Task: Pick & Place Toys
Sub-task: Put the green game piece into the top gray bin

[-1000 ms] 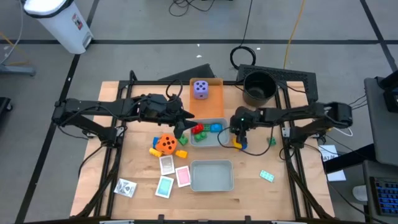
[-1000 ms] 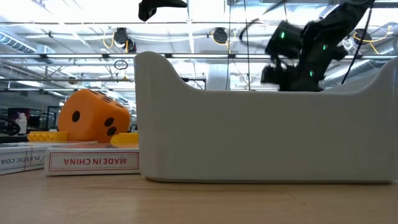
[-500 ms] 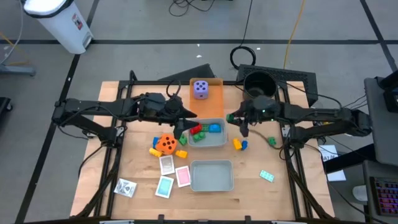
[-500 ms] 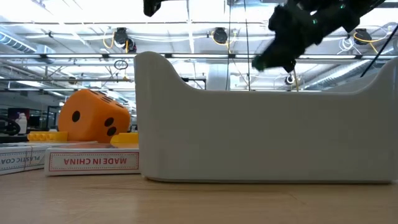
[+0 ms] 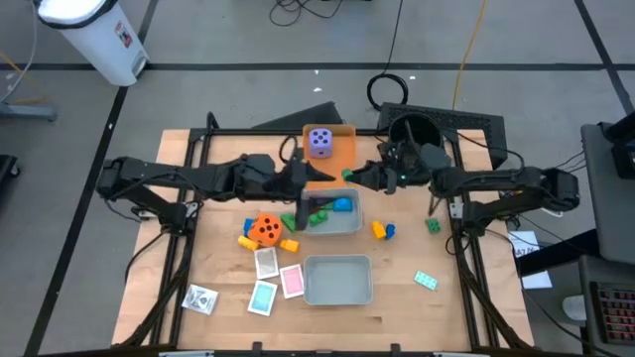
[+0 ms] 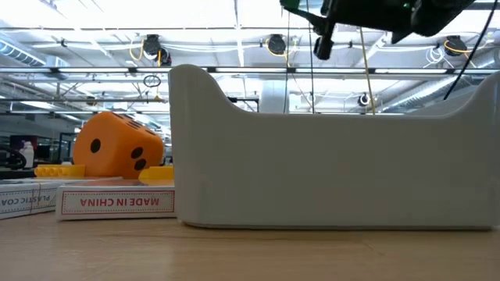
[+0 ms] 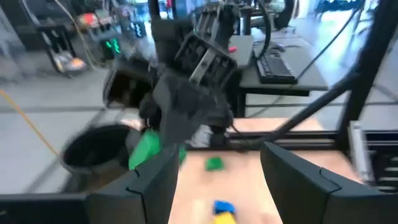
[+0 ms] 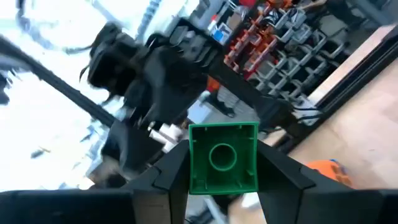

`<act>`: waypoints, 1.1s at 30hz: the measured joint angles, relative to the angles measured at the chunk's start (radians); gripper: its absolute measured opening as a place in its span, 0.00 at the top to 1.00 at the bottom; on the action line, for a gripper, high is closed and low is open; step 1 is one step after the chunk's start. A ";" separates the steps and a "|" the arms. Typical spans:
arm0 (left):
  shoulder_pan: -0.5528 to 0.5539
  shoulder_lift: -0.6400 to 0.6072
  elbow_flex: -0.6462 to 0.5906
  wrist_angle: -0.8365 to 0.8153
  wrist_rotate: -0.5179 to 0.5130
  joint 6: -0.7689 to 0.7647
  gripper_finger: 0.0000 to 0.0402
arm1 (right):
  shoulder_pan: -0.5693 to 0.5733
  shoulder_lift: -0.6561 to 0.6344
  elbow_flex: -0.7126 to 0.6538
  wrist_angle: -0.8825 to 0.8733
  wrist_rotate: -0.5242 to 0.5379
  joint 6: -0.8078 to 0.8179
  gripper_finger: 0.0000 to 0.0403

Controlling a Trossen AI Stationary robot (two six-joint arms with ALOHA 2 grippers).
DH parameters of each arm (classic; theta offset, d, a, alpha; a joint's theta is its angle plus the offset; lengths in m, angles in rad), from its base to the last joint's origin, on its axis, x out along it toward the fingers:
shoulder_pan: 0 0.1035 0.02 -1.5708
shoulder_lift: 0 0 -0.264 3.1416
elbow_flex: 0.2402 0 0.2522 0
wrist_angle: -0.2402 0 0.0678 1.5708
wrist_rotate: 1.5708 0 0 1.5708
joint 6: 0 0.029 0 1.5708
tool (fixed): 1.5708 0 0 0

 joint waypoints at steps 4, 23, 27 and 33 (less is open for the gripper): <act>-0.016 0.046 0.076 -0.033 -0.103 0.129 0.42 | -0.001 0.063 0.000 0.152 -0.019 0.110 0.66; 0.004 0.070 0.135 -0.098 -0.176 0.236 0.42 | 0.043 0.120 0.000 0.404 0.053 0.238 0.66; 0.007 0.070 0.135 -0.063 -0.176 0.249 0.42 | 0.059 0.121 0.000 0.410 0.087 0.237 0.66; 0.007 0.089 0.135 -0.026 -0.171 0.270 0.42 | 0.061 0.121 0.000 0.454 0.090 0.237 0.66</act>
